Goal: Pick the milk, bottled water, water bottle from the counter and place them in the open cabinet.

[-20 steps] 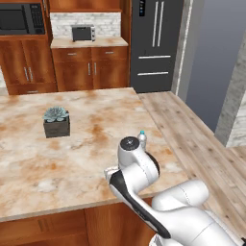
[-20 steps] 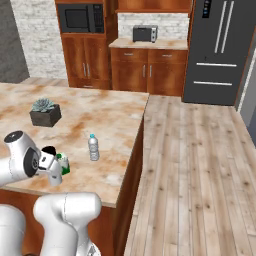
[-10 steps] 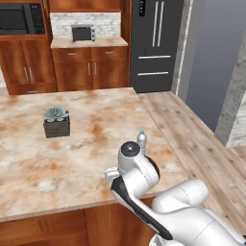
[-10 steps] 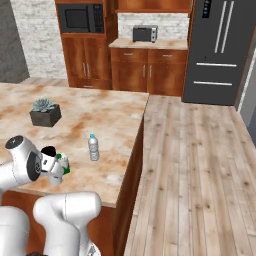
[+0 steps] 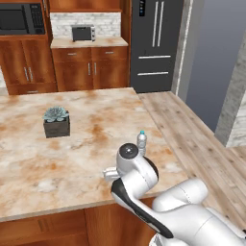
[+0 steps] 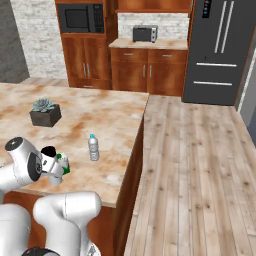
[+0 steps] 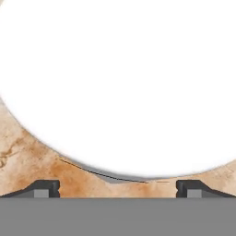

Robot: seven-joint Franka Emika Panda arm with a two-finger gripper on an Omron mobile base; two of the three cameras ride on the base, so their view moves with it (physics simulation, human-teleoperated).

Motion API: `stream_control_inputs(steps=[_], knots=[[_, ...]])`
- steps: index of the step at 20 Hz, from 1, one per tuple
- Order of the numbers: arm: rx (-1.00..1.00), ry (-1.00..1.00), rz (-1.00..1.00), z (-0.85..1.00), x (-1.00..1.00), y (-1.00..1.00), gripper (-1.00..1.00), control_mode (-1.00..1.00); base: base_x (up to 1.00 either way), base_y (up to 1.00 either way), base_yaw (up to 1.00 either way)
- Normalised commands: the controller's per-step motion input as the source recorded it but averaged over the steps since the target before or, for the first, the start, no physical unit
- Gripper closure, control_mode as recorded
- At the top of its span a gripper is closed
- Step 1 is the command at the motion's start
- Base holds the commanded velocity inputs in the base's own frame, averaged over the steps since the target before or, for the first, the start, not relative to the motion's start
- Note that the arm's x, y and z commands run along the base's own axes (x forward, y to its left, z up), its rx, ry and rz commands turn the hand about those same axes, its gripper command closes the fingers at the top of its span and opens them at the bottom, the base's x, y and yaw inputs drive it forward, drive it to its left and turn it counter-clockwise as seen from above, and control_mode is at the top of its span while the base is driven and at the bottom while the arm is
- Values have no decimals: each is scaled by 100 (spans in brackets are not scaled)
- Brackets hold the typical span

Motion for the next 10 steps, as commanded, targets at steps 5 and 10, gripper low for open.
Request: stream_control_inputs(steps=[5,10], knots=[[-2,-7,-3,0,1,5,-100,-100,0,0,0],[-6,-5,-6,0,2,0,-100,-100,0,0,0]])
